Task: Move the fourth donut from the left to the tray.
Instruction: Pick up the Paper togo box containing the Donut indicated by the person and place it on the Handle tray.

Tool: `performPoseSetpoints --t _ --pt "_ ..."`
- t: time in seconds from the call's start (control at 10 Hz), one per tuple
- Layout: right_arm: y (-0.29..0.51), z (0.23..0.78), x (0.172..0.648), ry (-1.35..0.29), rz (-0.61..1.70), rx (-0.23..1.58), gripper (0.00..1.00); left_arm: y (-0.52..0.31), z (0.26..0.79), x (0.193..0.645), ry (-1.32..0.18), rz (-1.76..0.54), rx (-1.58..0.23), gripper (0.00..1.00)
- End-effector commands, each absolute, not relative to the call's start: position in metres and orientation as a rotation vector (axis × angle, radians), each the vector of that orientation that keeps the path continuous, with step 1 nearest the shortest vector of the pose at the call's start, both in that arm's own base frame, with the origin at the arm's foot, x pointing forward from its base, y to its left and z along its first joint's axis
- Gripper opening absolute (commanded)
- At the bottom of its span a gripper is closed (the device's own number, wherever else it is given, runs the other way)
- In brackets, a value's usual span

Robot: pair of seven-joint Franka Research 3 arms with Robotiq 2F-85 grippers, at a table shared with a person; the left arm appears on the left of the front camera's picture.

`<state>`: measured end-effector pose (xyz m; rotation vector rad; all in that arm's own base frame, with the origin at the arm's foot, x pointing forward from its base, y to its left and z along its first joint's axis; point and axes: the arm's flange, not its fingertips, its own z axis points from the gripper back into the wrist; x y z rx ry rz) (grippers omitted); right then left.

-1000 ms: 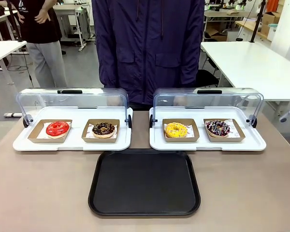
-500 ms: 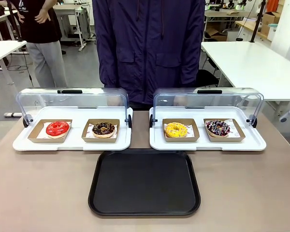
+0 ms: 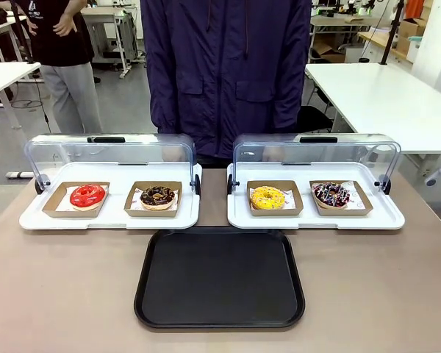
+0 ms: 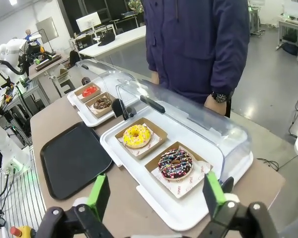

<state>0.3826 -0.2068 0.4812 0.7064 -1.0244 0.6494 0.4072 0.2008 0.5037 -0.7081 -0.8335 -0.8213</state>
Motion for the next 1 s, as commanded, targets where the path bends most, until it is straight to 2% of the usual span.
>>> performPoseSetpoints --t 0.0,0.9 --pt "-0.2074 0.4819 0.386 -1.068 0.667 0.71 1.0 0.2022 0.5055 0.4073 -0.843 -0.84 -0.714 1.0" --pt "-0.2074 0.4819 0.386 -1.068 0.667 0.71 1.0 0.2022 0.5055 0.4073 -0.843 -0.84 -0.714 1.0"
